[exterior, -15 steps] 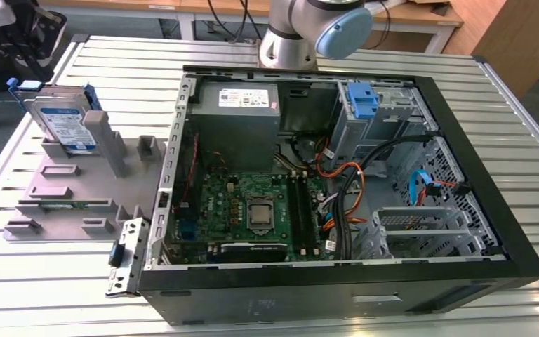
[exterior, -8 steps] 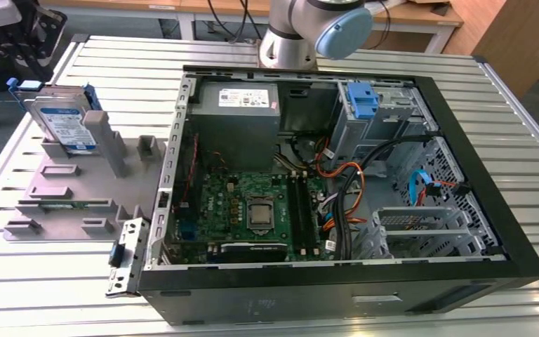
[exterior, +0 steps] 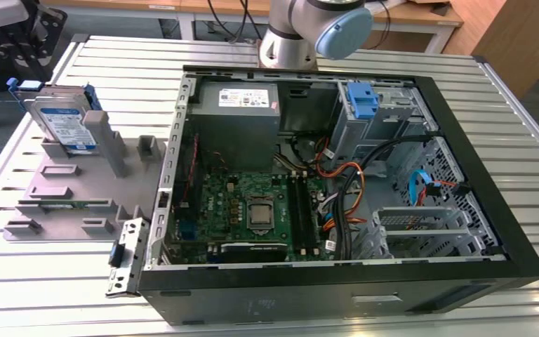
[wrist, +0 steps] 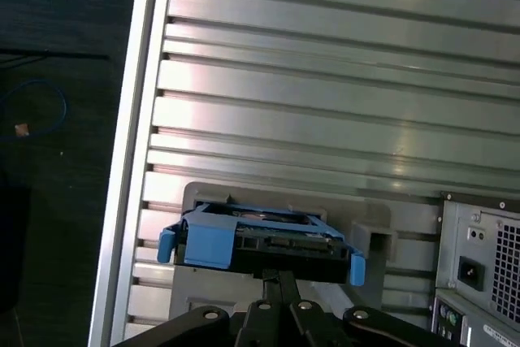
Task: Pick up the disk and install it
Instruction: 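Pick up the disk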
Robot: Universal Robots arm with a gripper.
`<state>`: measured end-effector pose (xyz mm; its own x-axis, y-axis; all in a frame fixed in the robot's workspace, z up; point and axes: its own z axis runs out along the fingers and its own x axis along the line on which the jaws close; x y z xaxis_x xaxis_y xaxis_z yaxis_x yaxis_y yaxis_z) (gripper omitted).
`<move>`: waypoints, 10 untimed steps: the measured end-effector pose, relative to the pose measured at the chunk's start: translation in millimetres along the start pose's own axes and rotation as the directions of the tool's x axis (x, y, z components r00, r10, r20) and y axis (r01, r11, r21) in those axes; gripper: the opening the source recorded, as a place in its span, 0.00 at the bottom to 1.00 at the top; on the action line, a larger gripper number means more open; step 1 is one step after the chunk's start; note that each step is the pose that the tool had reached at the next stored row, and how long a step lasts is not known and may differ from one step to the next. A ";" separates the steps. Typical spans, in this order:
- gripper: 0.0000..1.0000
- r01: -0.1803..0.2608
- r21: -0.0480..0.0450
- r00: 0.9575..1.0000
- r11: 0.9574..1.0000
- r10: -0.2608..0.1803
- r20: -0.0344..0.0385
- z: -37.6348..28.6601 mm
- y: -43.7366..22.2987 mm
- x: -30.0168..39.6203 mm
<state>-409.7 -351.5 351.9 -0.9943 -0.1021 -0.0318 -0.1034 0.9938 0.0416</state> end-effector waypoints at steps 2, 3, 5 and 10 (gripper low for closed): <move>0.11 0.017 -0.001 1.000 1.000 -0.017 -0.001 0.0 0.0 0.0; 0.11 0.026 -0.001 1.000 1.000 -0.026 -0.001 0.0 0.0 0.0; 0.11 0.043 -0.001 0.999 0.999 -0.043 -0.002 0.0 0.0 0.0; 0.11 0.103 -0.004 0.995 0.995 -0.103 -0.004 0.0 0.0 0.0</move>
<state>-409.7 -351.5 351.9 -0.9785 -0.2038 -0.0320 -0.2050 0.9779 0.0420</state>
